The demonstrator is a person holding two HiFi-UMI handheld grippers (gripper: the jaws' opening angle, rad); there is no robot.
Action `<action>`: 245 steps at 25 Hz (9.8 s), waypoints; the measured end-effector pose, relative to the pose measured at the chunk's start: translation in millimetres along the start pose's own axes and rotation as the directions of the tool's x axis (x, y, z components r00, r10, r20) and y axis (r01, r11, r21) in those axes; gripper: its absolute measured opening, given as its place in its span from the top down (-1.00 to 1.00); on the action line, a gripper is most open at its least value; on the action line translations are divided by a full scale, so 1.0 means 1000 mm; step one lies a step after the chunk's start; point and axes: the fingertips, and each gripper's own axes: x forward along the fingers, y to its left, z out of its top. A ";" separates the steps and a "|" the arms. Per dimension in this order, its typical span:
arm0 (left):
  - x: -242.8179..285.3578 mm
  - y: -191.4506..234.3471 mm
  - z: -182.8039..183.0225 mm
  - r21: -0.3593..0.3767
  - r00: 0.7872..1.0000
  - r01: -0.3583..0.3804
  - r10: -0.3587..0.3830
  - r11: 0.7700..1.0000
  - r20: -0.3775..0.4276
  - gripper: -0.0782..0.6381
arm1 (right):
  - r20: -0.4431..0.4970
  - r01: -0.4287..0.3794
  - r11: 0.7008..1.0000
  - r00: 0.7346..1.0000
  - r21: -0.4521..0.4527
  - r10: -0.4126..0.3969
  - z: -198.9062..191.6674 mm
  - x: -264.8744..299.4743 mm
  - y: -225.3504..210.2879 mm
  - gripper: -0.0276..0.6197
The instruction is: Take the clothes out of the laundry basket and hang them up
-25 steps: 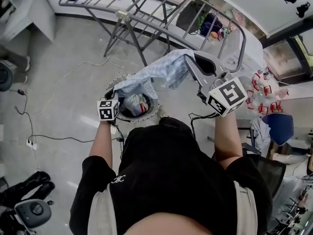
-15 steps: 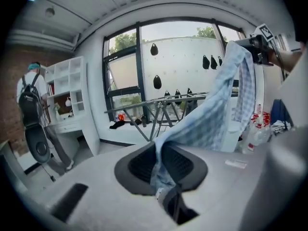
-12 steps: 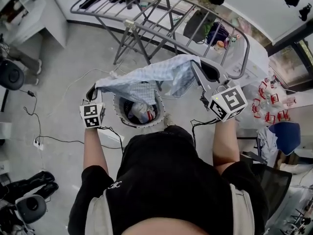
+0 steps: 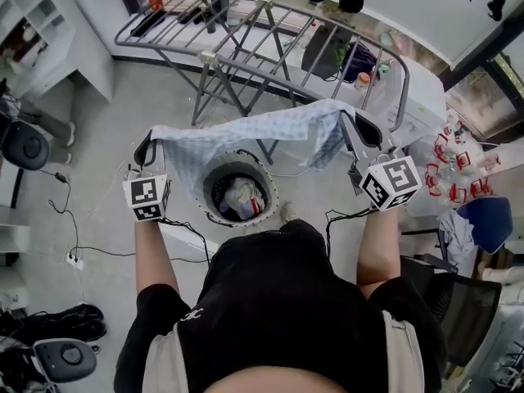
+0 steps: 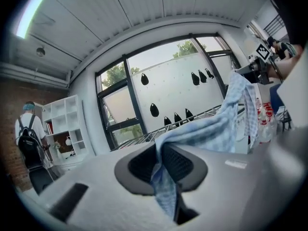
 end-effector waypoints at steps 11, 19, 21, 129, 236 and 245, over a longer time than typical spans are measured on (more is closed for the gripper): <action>0.057 -0.072 0.077 0.076 0.980 0.181 -0.186 0.981 0.076 0.66 | -0.025 0.199 0.980 0.980 0.016 -0.199 -0.010 -0.064 -0.074 0.78; 0.113 -0.146 0.130 0.162 0.939 0.305 -0.325 0.938 0.112 0.65 | -0.028 0.358 0.933 0.934 0.025 -0.357 -0.014 -0.112 -0.139 0.78; 0.126 -0.164 0.146 0.179 0.928 0.328 -0.352 0.927 0.125 0.65 | -0.028 0.392 0.920 0.920 0.025 -0.392 -0.014 -0.124 -0.156 0.78; -0.012 -0.098 0.003 -0.304 0.869 -0.478 0.392 0.824 -0.302 0.76 | -0.041 -0.510 0.859 0.859 0.036 0.511 -0.067 0.196 0.037 0.87; 0.041 -0.147 -0.431 -0.659 0.765 -0.100 -0.366 0.745 -0.530 0.40 | -0.822 -0.079 0.947 0.478 0.311 0.310 -0.591 0.231 0.223 0.82; 0.011 -0.128 -0.353 -0.603 0.769 0.000 -0.385 0.798 -0.510 0.40 | -0.699 -0.204 0.909 0.585 0.364 0.411 -0.410 0.241 0.211 0.82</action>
